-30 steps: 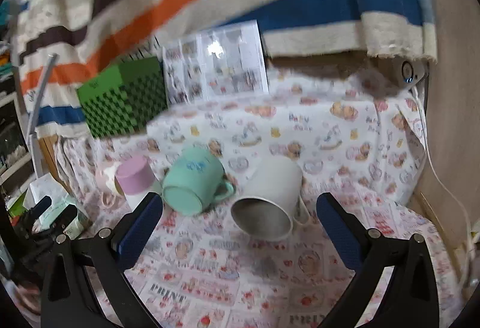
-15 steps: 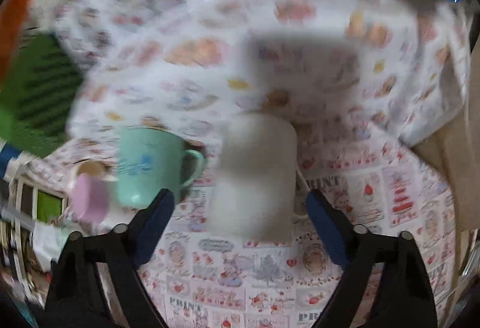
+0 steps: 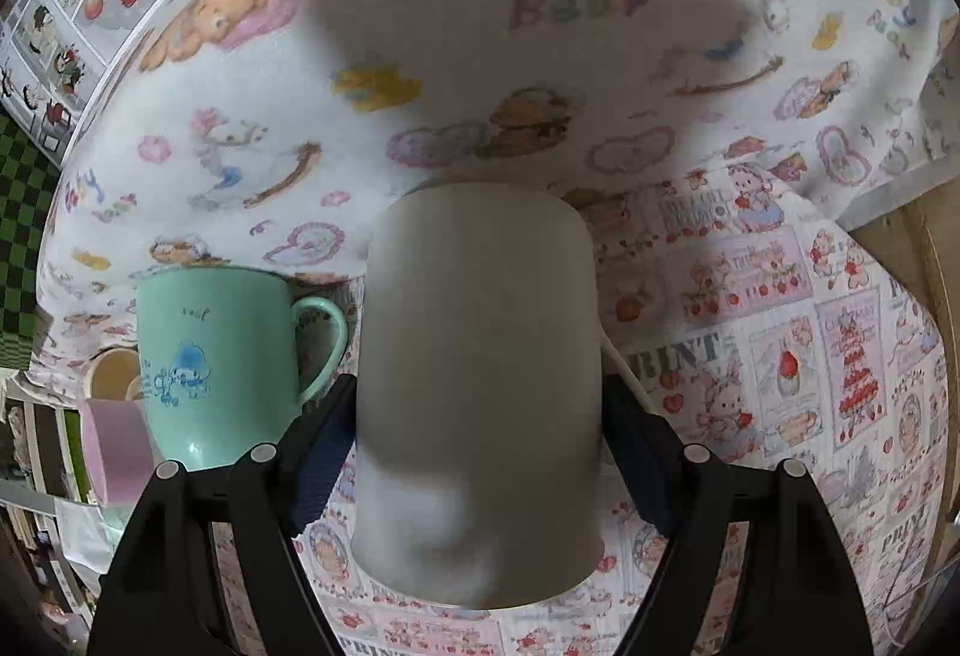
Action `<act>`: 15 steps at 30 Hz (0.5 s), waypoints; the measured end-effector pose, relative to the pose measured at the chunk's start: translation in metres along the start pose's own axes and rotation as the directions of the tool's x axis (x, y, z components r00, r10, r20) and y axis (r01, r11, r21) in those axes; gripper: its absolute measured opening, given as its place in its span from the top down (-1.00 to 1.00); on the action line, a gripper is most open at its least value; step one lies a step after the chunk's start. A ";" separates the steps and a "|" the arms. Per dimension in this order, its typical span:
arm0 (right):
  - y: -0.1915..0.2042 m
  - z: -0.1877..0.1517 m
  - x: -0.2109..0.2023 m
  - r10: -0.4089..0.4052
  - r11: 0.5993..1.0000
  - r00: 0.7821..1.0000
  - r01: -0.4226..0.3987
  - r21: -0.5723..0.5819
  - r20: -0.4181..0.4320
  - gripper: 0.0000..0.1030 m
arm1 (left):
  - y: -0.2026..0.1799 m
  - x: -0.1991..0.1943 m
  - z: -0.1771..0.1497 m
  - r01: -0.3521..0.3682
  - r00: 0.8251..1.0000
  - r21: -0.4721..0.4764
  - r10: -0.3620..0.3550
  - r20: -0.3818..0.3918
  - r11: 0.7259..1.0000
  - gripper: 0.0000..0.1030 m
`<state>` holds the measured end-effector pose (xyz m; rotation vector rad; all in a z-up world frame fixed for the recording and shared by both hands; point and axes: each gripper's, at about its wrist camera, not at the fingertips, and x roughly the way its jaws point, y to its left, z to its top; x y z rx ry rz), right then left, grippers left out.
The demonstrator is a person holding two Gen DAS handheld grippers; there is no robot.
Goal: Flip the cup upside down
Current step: 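Move the right gripper down around the white mug lying on its side, then close the right gripper on the white mug and lift it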
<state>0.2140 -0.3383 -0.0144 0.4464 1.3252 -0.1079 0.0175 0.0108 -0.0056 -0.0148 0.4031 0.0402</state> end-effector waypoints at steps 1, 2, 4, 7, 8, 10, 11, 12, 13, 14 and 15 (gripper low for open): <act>0.000 -0.005 -0.006 0.018 1.000 1.000 -0.018 0.018 0.006 -0.56 | 0.000 -0.001 0.000 -0.001 1.000 0.000 0.001 0.002 1.000 -0.99; -0.001 -0.011 -0.010 0.040 0.999 0.999 -0.041 0.022 0.016 -0.56 | 0.000 -0.001 0.000 -0.001 1.000 0.002 0.001 0.005 1.000 -0.99; 0.005 -0.025 -0.023 0.066 0.998 0.997 -0.066 -0.008 0.037 -0.56 | -0.002 -0.003 -0.001 -0.005 1.000 0.009 0.005 0.012 1.000 -0.99; 0.016 -0.052 -0.039 0.116 0.992 0.992 -0.113 -0.063 0.044 -0.56 | -0.002 -0.004 0.000 -0.002 1.000 0.013 0.002 0.018 1.000 -0.99; 0.023 -0.063 -0.046 0.144 0.987 0.989 -0.142 -0.075 0.032 -0.56 | -0.001 -0.005 0.000 -0.001 1.000 0.008 0.000 0.021 1.000 -0.99; 0.035 -0.085 -0.053 0.207 0.974 0.978 -0.206 -0.092 0.002 -0.56 | 0.001 -0.005 0.000 -0.008 1.000 -0.003 0.008 0.021 1.000 -0.99; 0.041 -0.096 -0.053 0.226 0.969 0.974 -0.226 -0.101 -0.008 -0.56 | 0.002 -0.005 0.000 -0.010 1.000 -0.006 0.010 0.019 1.000 -0.99; 0.046 -0.106 -0.053 0.239 0.964 0.971 -0.239 -0.112 -0.014 -0.56 | 0.003 -0.004 0.000 -0.010 1.000 -0.009 0.010 0.017 1.000 -0.99; 0.052 -0.113 -0.054 0.248 0.961 0.969 -0.248 -0.122 -0.017 -0.56 | 0.003 -0.004 0.000 -0.010 1.000 -0.011 0.010 0.015 1.000 -0.99; 0.060 -0.115 -0.058 0.256 0.958 0.966 -0.256 -0.129 -0.015 -0.56 | 0.004 -0.004 0.000 -0.011 1.000 -0.013 0.011 0.015 1.000 -0.99; 0.065 -0.127 -0.057 0.266 0.955 0.964 -0.264 -0.137 -0.007 -0.56 | 0.004 -0.004 0.000 -0.013 1.000 -0.016 0.013 0.017 1.000 -0.99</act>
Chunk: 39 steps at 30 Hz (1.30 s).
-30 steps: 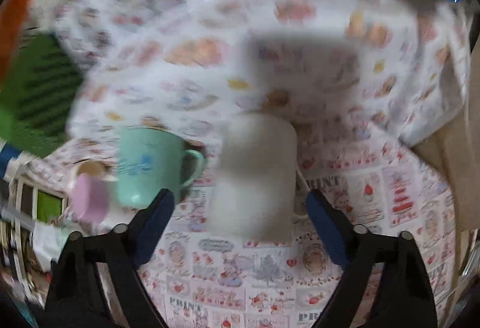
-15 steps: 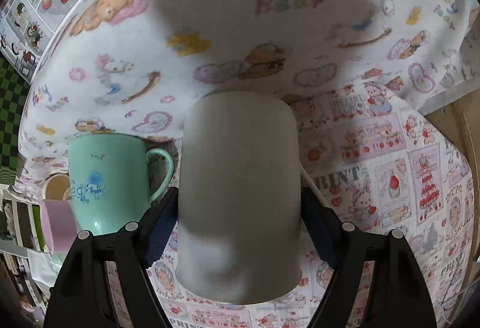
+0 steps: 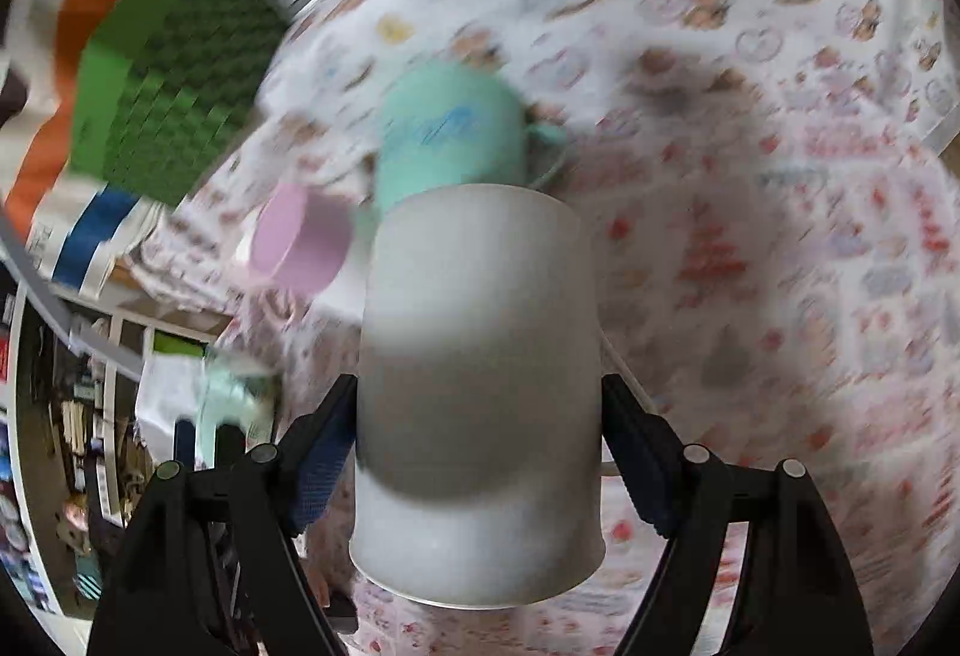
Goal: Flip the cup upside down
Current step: 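Close the right gripper on the white mug and lift it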
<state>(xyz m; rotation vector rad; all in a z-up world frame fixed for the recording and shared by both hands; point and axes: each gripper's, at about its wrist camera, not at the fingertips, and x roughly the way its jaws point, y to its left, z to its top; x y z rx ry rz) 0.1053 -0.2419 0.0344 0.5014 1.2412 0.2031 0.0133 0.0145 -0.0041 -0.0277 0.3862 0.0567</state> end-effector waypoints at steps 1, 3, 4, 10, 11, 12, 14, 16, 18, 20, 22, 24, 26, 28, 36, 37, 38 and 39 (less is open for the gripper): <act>0.006 -0.009 0.008 0.004 1.000 1.000 -0.005 -0.016 -0.005 -0.56 | 0.000 0.000 0.000 -0.004 1.000 -0.003 0.004 0.002 1.000 -0.99; 0.012 -0.019 0.018 0.008 0.999 0.999 -0.009 -0.037 -0.031 -0.56 | 0.001 -0.001 0.000 -0.008 1.000 -0.006 0.008 0.003 1.000 -0.99; 0.007 -0.026 0.018 0.007 0.999 0.999 -0.008 -0.035 -0.036 -0.56 | 0.001 0.000 0.000 -0.007 1.000 -0.006 0.007 0.003 1.000 -0.99; 0.022 -0.027 0.041 -0.028 0.998 1.000 0.028 -0.054 -0.007 -0.56 | 0.003 0.001 0.000 -0.014 1.000 -0.010 0.014 -0.005 1.000 -0.99; 0.023 -0.028 0.045 -0.028 0.998 1.000 0.027 -0.050 -0.008 -0.56 | 0.003 0.002 0.000 -0.016 1.000 -0.010 0.016 -0.007 1.000 -0.99; 0.025 -0.025 0.051 -0.026 0.998 1.000 0.026 -0.049 -0.008 -0.57 | 0.003 0.002 0.000 -0.017 1.000 -0.012 0.017 -0.010 1.000 -0.99; 0.027 -0.024 0.055 -0.035 0.998 0.999 0.035 -0.051 0.008 -0.57 | 0.003 0.003 0.000 -0.019 1.000 -0.015 0.018 -0.016 1.000 -0.99; 0.024 -0.021 0.052 -0.039 0.997 0.999 0.040 -0.060 0.022 -0.57 | 0.004 0.005 0.000 -0.020 1.000 -0.019 0.019 -0.022 1.000 -0.99; 0.024 -0.021 0.052 -0.045 0.996 0.999 0.047 -0.074 0.026 -0.57 | 0.005 0.006 0.000 -0.019 0.999 -0.024 0.018 -0.029 1.000 -0.99; 0.027 -0.021 0.053 -0.057 0.993 0.998 0.059 -0.100 0.024 -0.57 | 0.006 0.007 0.000 -0.018 0.999 -0.030 0.017 -0.032 0.999 -0.99; 0.029 -0.023 0.053 -0.069 0.990 0.997 0.071 -0.125 0.020 -0.57 | 0.007 0.007 0.000 -0.018 0.999 -0.033 0.016 -0.033 0.999 -0.99; 0.027 -0.024 0.052 -0.058 0.988 0.998 0.060 -0.141 0.013 -0.65 | 0.007 0.007 0.000 -0.017 0.999 -0.032 0.016 -0.031 0.999 -0.99; 0.024 -0.025 0.046 -0.030 0.988 0.999 0.032 -0.150 0.012 -0.68 | 0.006 0.006 0.000 -0.015 1.000 -0.027 0.014 -0.027 1.000 -0.99; 0.020 -0.025 0.036 -0.015 0.986 1.000 0.019 -0.164 0.025 -0.68 | 0.004 0.005 0.000 -0.014 1.000 -0.020 0.013 -0.021 1.000 -0.99; -0.012 -0.027 -0.025 0.022 0.960 0.946 0.070 -0.272 0.323 -0.91 | -0.002 -0.002 0.000 -0.011 1.000 0.002 0.011 0.013 1.000 -0.99; -0.018 -0.029 -0.030 -0.012 0.948 0.919 0.137 -0.288 0.395 -1.00 | -0.002 -0.003 -0.001 -0.012 1.000 0.004 0.012 0.018 1.000 -0.99; -0.023 -0.032 -0.035 -0.036 0.931 0.885 0.199 -0.306 0.465 -1.00 | -0.003 -0.004 0.000 -0.012 1.000 0.007 0.012 0.022 1.000 -0.99; -0.026 -0.033 -0.037 -0.044 0.920 0.864 0.231 -0.318 0.501 -1.00 | -0.004 -0.005 0.000 -0.012 1.000 0.011 0.011 0.028 1.000 -0.99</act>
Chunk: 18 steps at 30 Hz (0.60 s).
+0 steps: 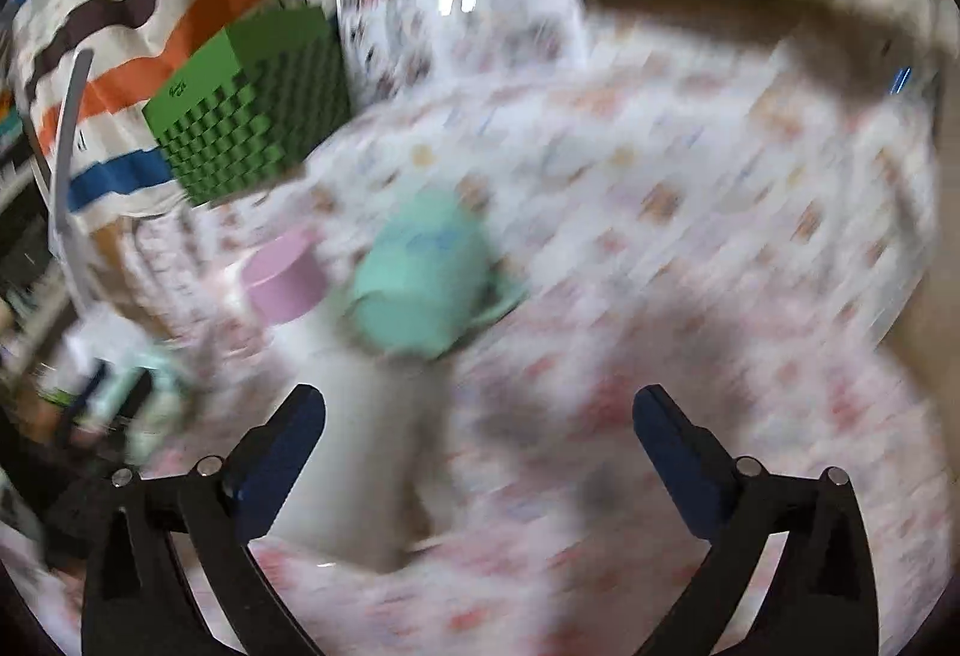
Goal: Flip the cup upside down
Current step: 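Close the right gripper on the white mug and lift it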
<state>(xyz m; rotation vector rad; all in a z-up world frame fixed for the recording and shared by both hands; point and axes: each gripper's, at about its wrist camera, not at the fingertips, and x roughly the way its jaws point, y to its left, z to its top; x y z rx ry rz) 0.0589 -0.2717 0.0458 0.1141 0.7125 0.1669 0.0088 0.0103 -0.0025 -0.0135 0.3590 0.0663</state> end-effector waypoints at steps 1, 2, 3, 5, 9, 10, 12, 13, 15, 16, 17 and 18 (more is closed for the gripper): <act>-0.004 -0.002 -0.003 -0.024 0.999 0.999 0.026 -0.039 0.047 -1.00 | -0.001 -0.001 0.000 0.000 1.000 0.004 0.000 0.004 1.000 -0.99; -0.008 -0.004 -0.005 -0.037 0.997 0.996 0.043 -0.069 0.085 -1.00 | -0.001 -0.002 0.000 0.001 1.000 0.009 -0.001 0.009 1.000 -0.99; -0.012 -0.006 -0.008 -0.040 0.995 0.993 0.050 -0.086 0.113 -1.00 | -0.002 -0.003 0.000 0.003 1.000 0.014 -0.003 0.014 1.000 -0.99; -0.020 -0.009 -0.013 -0.037 0.993 0.985 0.055 -0.105 0.170 -1.00 | -0.003 -0.005 0.000 0.003 1.000 0.019 -0.003 0.025 1.000 -0.99; -0.031 -0.016 -0.014 -0.019 0.994 0.973 0.043 -0.103 0.229 -1.00 | -0.003 -0.007 0.000 0.000 0.999 0.017 0.000 0.036 1.000 -0.99; -0.033 -0.019 -0.014 -0.012 0.994 0.971 0.037 -0.103 0.237 -1.00 | -0.003 -0.007 0.000 0.000 0.999 0.017 0.000 0.034 1.000 -0.99; -0.036 -0.022 -0.016 0.002 0.994 0.969 0.026 -0.109 0.248 -1.00 | -0.003 -0.008 0.000 0.001 0.999 0.017 -0.002 0.035 1.000 -0.99; -0.036 -0.023 -0.016 0.006 0.993 0.968 0.023 -0.114 0.252 -1.00 | -0.003 -0.007 0.000 0.004 0.999 0.018 -0.005 0.036 1.000 -0.99; -0.036 -0.024 -0.018 0.015 0.993 0.966 0.017 -0.118 0.260 -1.00 | -0.003 -0.006 0.000 0.010 0.999 0.019 -0.011 0.033 1.000 -0.99; -0.037 -0.025 -0.019 0.017 0.993 0.963 0.015 -0.116 0.268 -1.00 | -0.003 -0.006 -0.001 0.007 0.999 0.018 -0.008 0.032 1.000 -0.99; -0.037 -0.025 -0.020 0.015 0.993 0.962 0.017 -0.115 0.272 -1.00 | -0.003 -0.006 -0.001 0.005 0.999 0.017 -0.006 0.034 1.000 -0.99; -0.037 -0.026 -0.021 0.010 0.993 0.961 0.022 -0.113 0.276 -1.00 | -0.003 -0.007 -0.001 0.007 0.999 0.016 -0.008 0.036 1.000 -0.99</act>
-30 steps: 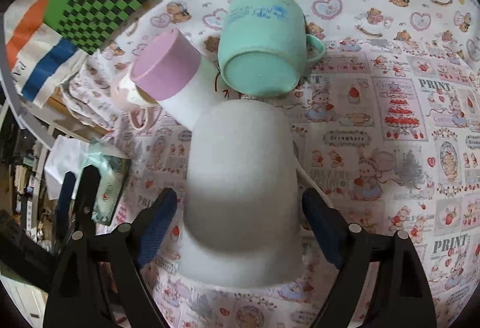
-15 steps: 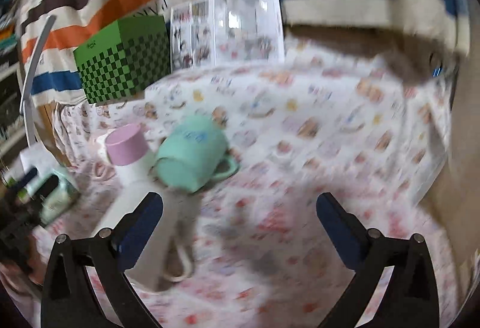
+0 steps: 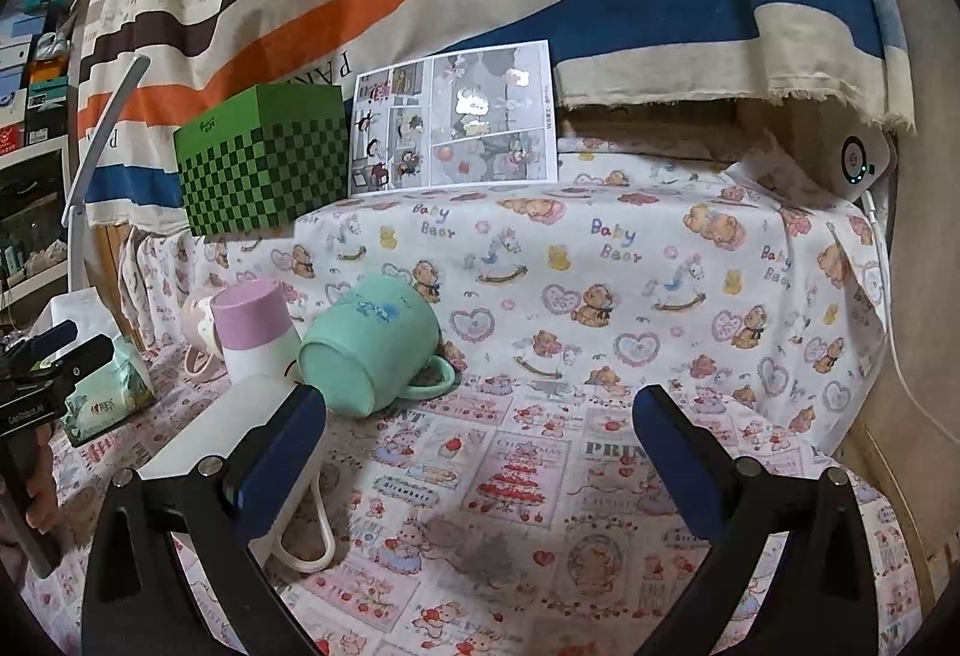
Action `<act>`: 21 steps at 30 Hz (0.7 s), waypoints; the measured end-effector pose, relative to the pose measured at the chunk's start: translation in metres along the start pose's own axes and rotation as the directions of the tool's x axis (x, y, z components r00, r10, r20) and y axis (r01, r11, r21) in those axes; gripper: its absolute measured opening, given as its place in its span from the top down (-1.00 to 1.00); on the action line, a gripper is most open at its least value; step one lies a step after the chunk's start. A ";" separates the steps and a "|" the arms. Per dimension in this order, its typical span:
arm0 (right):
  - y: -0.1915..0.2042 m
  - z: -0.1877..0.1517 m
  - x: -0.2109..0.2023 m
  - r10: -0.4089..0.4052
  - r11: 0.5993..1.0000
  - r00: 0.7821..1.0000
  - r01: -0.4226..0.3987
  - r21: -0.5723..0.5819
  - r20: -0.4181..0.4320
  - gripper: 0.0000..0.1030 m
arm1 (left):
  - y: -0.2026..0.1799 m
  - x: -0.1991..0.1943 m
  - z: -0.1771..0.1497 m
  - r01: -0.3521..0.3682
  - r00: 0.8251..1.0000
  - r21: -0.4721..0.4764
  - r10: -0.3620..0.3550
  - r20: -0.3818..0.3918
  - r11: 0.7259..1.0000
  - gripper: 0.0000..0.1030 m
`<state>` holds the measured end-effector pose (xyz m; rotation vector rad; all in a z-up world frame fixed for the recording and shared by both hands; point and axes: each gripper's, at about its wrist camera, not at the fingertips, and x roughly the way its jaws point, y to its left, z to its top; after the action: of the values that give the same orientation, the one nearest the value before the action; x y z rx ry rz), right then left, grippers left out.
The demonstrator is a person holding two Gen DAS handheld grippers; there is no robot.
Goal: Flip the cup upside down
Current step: 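Close the right gripper on the white mug and lift it, then pass the white mug from the right gripper into the left gripper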
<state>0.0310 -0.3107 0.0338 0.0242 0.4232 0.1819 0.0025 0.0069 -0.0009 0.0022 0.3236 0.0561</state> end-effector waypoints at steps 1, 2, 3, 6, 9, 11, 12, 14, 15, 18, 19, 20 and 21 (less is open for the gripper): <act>0.000 0.000 0.000 -0.008 1.000 1.000 0.008 0.002 0.001 -1.00 | -0.001 0.000 0.000 -0.001 1.000 0.002 0.001 0.001 1.000 -0.99; 0.000 0.000 0.000 -0.016 1.000 1.000 0.016 0.002 0.002 -1.00 | -0.002 0.000 0.000 -0.001 1.000 0.008 0.001 -0.001 1.000 -0.99; 0.000 0.000 0.000 -0.027 1.000 1.000 0.027 0.003 0.001 -1.00 | -0.005 0.001 0.000 0.007 1.000 0.025 -0.007 -0.008 1.000 -0.99; 0.002 0.000 -0.002 -0.051 0.999 0.999 0.051 -0.006 0.010 -1.00 | -0.014 0.008 0.011 0.021 0.997 0.063 -0.017 -0.073 0.998 -0.99; 0.006 0.000 -0.005 -0.057 0.998 0.998 0.058 -0.027 0.027 -1.00 | -0.027 0.018 0.035 0.110 0.973 0.039 -0.099 -0.209 0.993 -0.99; 0.010 -0.001 -0.007 -0.064 0.997 0.997 0.066 -0.046 0.040 -1.00 | -0.039 0.027 0.051 0.101 0.945 0.029 -0.087 -0.314 0.994 -0.99; 0.012 -0.001 -0.009 -0.070 0.996 0.996 0.073 -0.057 0.048 -1.00 | -0.046 0.033 0.058 0.114 0.918 0.021 -0.097 -0.384 0.993 -0.99; 0.015 -0.002 -0.011 -0.080 0.994 0.995 0.084 -0.065 0.060 -1.00 | -0.058 0.042 0.066 0.138 0.870 -0.021 -0.131 -0.475 0.990 -0.99; 0.015 -0.002 -0.012 -0.083 0.994 0.995 0.087 -0.064 0.064 -1.00 | -0.065 0.046 0.069 0.155 0.849 -0.053 -0.160 -0.503 0.987 -0.99; 0.012 -0.001 -0.014 -0.102 0.993 0.992 0.105 -0.047 0.072 -1.00 | -0.087 0.056 0.069 0.149 0.811 -0.076 -0.166 -0.560 0.986 -0.99; 0.011 -0.001 -0.014 -0.113 0.992 0.991 0.116 -0.042 0.069 -1.00 | -0.094 0.059 0.067 0.156 0.791 -0.082 -0.174 -0.586 0.984 -0.99; 0.010 -0.001 -0.014 -0.120 0.992 0.990 0.122 -0.038 0.069 -1.00 | -0.100 0.064 0.064 0.173 0.765 -0.100 -0.198 -0.612 0.980 -0.99; 0.010 -0.001 -0.014 -0.130 0.991 0.989 0.133 -0.035 0.072 -1.00 | -0.106 0.069 0.060 0.197 0.735 -0.133 -0.236 -0.635 0.971 -0.99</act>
<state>0.0161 -0.3034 0.0392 -0.0366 0.3505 0.0593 0.0924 -0.0945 0.0334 -0.1163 1.0250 -0.1754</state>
